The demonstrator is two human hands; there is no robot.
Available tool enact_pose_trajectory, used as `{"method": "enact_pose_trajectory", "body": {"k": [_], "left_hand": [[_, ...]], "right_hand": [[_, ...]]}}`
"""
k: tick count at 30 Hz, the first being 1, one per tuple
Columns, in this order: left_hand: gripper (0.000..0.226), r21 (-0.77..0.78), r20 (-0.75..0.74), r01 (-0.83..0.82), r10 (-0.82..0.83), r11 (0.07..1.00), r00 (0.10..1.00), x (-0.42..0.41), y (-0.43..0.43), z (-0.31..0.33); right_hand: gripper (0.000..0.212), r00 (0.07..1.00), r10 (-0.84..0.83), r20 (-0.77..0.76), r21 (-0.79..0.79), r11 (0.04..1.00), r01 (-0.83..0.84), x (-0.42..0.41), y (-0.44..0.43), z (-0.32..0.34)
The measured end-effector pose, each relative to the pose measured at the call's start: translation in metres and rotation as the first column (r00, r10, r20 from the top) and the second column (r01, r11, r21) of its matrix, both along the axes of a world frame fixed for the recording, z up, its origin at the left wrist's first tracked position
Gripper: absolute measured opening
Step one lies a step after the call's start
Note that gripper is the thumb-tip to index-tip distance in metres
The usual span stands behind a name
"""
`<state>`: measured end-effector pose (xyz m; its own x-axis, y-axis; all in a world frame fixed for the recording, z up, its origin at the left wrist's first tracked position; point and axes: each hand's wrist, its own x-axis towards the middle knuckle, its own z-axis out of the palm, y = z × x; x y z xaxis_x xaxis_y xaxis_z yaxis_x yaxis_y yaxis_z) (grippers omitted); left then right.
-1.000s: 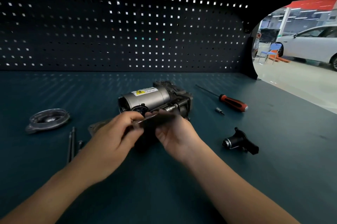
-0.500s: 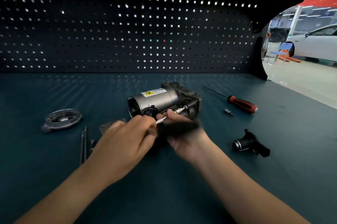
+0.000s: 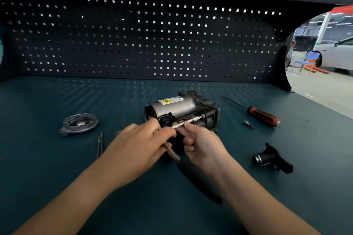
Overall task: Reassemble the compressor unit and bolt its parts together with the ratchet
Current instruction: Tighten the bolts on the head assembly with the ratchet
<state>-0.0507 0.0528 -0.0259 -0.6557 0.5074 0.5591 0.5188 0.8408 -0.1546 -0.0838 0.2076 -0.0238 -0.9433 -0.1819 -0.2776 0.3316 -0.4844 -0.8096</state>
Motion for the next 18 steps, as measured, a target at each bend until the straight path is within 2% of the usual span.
{"method": "enact_pose_trajectory", "body": {"k": [1,2,3,4,5,6,7,8,9,10,11,12,13,14,15,16,17,18], "left_hand": [[0.020,0.032,0.095,0.000,-0.003,0.999,0.995,0.004,0.002,0.001],[0.016,0.195,0.224,-0.006,-0.038,0.981,0.974,0.009,0.006,0.002],[0.013,0.465,0.376,-0.044,-0.152,0.884,0.914,0.012,0.010,0.002],[0.020,0.684,0.466,-0.135,-0.287,0.717,0.837,0.011,0.016,0.003],[0.025,0.826,0.492,-0.259,-0.419,0.500,0.763,0.008,0.021,0.002],[0.028,0.865,0.500,-0.417,-0.550,0.279,0.669,0.006,0.024,0.005],[0.029,0.836,0.454,-0.541,-0.664,0.088,0.594,0.004,0.025,0.007],[0.029,0.777,0.400,-0.628,-0.740,-0.038,0.540,0.003,0.025,0.009],[0.029,0.732,0.381,-0.676,-0.772,-0.084,0.508,0.003,0.024,0.009],[0.028,0.725,0.403,-0.686,-0.766,-0.067,0.501,0.003,0.024,0.008],[0.027,0.757,0.449,-0.653,-0.718,-0.011,0.532,0.003,0.023,0.006],[0.024,0.814,0.502,-0.572,-0.619,0.102,0.604,0.003,0.023,0.006],[0.021,0.850,0.527,-0.441,-0.462,0.290,0.713,0.004,0.022,0.003],[0.018,0.790,0.475,-0.268,-0.274,0.551,0.836,0.005,0.019,0.000],[0.016,0.572,0.328,-0.122,-0.091,0.811,0.940,0.006,0.014,-0.006],[0.016,0.286,0.156,-0.064,0.020,0.956,0.988,0.005,0.010,-0.009],[0.018,0.123,0.023,-0.026,0.023,0.992,0.999,0.004,0.006,-0.012],[0.021,0.067,0.008,-0.020,0.019,0.998,1.000,0.005,0.005,-0.013]], "right_hand": [[0.018,1.000,-0.002,0.005,0.003,1.000,0.002,0.000,0.000,0.000],[0.018,1.000,-0.007,0.007,0.002,1.000,0.007,0.001,0.000,0.000],[0.017,1.000,-0.016,0.003,-0.003,1.000,0.016,0.002,0.001,0.000],[0.017,1.000,-0.028,-0.006,-0.011,1.000,0.028,0.003,0.001,0.001],[0.015,0.999,-0.037,-0.016,-0.023,0.999,0.037,0.003,0.002,0.001],[0.013,0.999,-0.042,-0.027,-0.033,0.999,0.041,0.004,0.002,0.001],[0.012,0.998,-0.047,-0.034,-0.036,0.998,0.046,0.004,0.003,0.002],[0.012,0.998,-0.053,-0.040,-0.030,0.998,0.051,0.004,0.003,0.001],[0.012,0.997,-0.059,-0.045,-0.015,0.998,0.058,0.003,0.003,0.000],[0.013,0.997,-0.064,-0.048,0.005,0.998,0.065,0.003,0.003,0.000],[0.015,0.996,-0.068,-0.051,0.024,0.997,0.069,0.003,0.002,-0.001],[0.017,0.996,-0.071,-0.053,0.039,0.997,0.073,0.003,0.001,-0.001],[0.019,0.996,-0.076,-0.053,0.048,0.996,0.079,0.003,0.001,-0.001],[0.020,0.995,-0.081,-0.053,0.052,0.995,0.083,0.002,0.001,-0.001],[0.020,0.996,-0.077,-0.052,0.054,0.995,0.080,0.002,0.002,-0.001],[0.019,0.997,-0.064,-0.052,0.054,0.996,0.067,0.002,0.002,-0.002],[0.018,0.998,-0.046,-0.049,0.057,0.997,0.049,0.003,0.001,-0.002],[0.018,0.998,-0.033,-0.045,0.064,0.997,0.036,0.003,0.002,-0.003]]}}
